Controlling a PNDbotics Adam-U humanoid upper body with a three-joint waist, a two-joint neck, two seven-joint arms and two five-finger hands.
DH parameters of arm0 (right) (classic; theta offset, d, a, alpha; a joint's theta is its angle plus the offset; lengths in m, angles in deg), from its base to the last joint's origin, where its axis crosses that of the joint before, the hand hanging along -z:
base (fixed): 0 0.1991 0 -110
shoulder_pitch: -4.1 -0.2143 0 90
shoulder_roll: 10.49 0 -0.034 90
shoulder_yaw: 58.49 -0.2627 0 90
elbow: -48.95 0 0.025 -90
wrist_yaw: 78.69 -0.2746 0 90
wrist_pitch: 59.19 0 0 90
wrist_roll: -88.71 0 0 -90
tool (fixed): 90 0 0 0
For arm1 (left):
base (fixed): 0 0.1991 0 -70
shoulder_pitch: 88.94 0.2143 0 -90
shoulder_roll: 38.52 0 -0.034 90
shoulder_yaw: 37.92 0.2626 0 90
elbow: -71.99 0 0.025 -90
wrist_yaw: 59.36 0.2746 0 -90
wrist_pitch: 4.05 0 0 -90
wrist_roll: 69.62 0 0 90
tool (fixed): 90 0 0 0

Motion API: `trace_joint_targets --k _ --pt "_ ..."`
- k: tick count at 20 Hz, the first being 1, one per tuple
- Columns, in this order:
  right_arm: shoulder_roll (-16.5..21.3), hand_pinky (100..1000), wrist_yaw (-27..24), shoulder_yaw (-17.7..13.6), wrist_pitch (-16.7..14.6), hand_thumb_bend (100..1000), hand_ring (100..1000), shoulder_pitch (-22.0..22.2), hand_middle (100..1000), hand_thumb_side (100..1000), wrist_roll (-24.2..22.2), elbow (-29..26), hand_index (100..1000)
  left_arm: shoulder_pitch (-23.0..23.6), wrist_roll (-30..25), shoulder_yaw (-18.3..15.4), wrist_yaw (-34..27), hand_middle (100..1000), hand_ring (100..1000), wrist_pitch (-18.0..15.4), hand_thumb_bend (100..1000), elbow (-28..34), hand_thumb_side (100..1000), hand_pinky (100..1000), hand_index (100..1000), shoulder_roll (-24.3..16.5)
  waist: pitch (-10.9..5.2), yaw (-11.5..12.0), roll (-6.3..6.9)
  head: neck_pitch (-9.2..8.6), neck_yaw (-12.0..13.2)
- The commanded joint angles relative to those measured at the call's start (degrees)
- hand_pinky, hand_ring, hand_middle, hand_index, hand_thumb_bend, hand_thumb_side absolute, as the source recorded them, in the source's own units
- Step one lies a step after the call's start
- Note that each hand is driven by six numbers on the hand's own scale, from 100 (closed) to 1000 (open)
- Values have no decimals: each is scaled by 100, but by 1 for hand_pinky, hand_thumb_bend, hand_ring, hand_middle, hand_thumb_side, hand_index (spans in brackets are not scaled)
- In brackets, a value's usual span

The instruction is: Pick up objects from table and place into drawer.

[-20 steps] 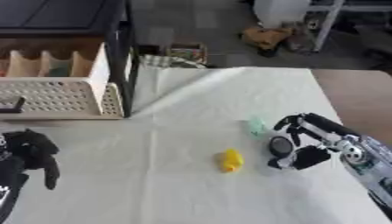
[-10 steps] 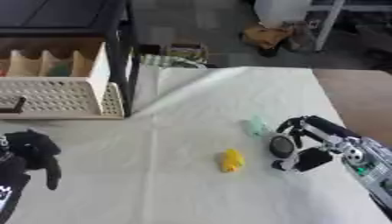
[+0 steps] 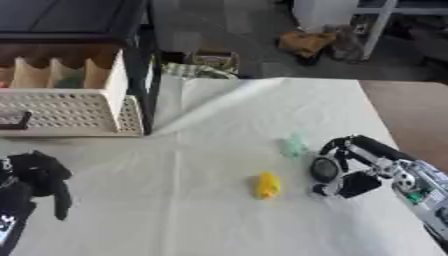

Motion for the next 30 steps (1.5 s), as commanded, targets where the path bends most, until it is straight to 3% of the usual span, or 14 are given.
trace_joint_targets --k 1,23,30 --pt "134 776 46 -58 47 555 772 -78 325 304 45 27 785 -70 -10 11 45 575 442 9 100 81 463 299 745 13 -78 9 -6 -86 -21" --pt "119 750 91 -99 183 487 762 -105 380 297 -28 274 762 -57 -24 48 174 576 441 56 100 81 449 298 743 90 1 32 -6 -106 -34" --pt "117 692 115 -109 210 480 705 -77 330 287 -75 275 741 -57 -24 46 161 576 442 69 100 81 452 297 743 94 -6 22 -8 -103 -20"
